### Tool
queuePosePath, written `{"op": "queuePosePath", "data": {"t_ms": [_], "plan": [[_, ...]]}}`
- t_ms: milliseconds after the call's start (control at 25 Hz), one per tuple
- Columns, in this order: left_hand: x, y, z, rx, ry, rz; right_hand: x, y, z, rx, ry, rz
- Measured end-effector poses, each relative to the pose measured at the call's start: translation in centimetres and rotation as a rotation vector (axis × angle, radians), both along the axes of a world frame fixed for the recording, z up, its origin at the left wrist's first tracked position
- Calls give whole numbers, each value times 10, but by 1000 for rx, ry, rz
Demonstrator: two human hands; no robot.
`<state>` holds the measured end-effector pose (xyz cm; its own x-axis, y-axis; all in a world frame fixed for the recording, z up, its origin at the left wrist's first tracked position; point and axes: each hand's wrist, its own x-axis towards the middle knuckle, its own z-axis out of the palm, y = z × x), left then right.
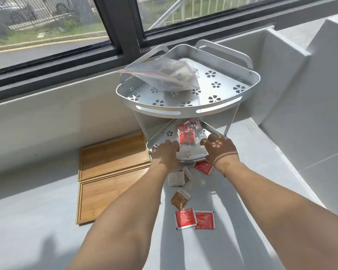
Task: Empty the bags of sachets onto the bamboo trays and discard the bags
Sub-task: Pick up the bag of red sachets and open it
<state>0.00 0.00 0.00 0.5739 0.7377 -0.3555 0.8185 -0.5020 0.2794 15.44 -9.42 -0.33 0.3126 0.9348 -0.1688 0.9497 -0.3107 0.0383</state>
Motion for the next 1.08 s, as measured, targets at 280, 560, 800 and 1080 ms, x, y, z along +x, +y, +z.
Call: {"op": "queuePosePath", "data": {"t_ms": [280, 560, 800, 1080], "plan": [[-1, 7, -12, -141, -29, 8, 11, 8, -6, 77, 38, 2], [-8, 7, -8, -48, -122, 12, 8, 8, 3, 86, 81, -79], [-26, -3, 11, 62, -237, 66, -6, -2, 33, 122, 124, -87], [-61, -19, 43, 175, -338, 119, -42, -24, 63, 272, 263, -196]]}}
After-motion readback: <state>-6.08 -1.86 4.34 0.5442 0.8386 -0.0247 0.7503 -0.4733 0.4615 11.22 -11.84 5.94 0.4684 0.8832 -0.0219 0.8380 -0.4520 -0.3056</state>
